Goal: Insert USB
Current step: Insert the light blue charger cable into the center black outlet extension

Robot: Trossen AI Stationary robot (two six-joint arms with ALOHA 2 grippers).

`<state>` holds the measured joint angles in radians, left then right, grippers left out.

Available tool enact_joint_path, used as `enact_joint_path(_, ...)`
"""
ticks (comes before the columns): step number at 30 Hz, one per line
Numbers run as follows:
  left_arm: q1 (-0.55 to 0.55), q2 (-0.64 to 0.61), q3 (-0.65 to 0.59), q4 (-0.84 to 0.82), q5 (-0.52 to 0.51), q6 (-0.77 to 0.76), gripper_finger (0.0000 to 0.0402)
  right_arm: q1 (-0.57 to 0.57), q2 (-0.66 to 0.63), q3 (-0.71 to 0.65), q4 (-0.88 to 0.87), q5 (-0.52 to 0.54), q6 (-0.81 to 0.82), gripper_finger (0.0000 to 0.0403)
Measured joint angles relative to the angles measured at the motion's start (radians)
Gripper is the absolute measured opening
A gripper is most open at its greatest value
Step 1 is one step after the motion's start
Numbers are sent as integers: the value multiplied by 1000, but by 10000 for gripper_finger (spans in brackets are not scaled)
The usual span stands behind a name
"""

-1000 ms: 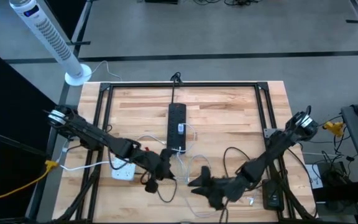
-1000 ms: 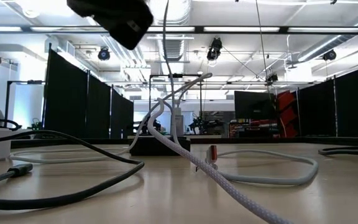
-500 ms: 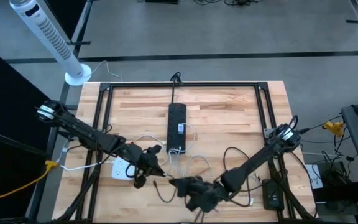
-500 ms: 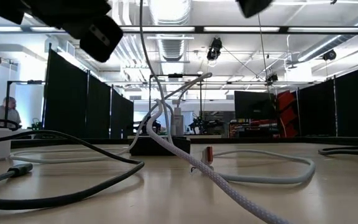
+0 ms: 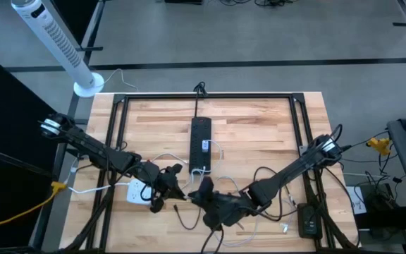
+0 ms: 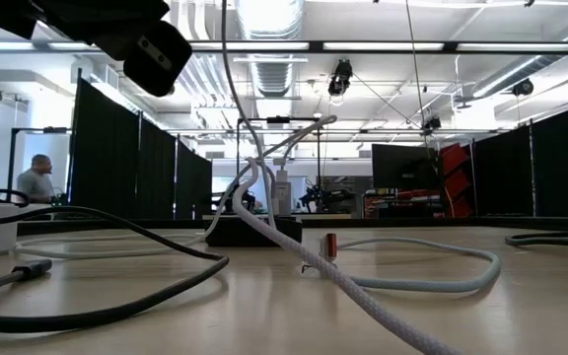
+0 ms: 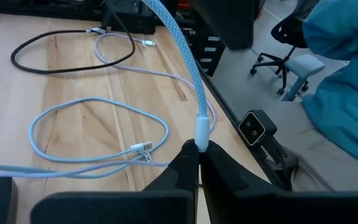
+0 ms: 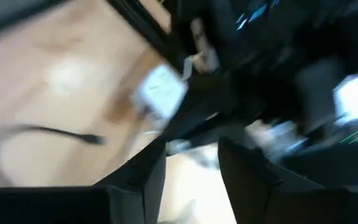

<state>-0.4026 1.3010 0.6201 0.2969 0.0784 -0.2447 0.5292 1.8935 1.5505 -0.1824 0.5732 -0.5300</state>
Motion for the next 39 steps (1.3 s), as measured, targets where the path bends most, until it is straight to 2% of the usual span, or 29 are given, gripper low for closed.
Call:
enact_joint_path(4,0,0,0,0,0,0,0,-10,6,-3,-91,-35,296,114)
enact_joint_path(6,0,0,0,0,0,0,0,-16,6,-4,-124,-33,346,106)
enact_joint_path(8,0,0,0,3,0,0,0,-17,6,-3,-153,-31,296,101)
enact_joint_path(13,1,0,0,4,38,-3,0,-9,6,-4,-156,-31,-86,98)
enact_joint_path(18,1,0,0,9,45,-3,0,-1,6,-4,-133,-31,-578,114)
enact_joint_path(22,1,0,0,10,45,-9,0,-3,6,-4,-76,-31,-872,126)
enact_joint_path(29,1,0,-1,10,45,-9,0,-13,6,-5,-37,-34,-1242,122)
enact_joint_path(35,1,0,-1,18,44,-9,0,-14,6,-5,-9,-81,-1473,110)
enact_joint_path(39,1,0,-2,21,44,-11,0,-27,6,-5,-36,-112,-1504,115)
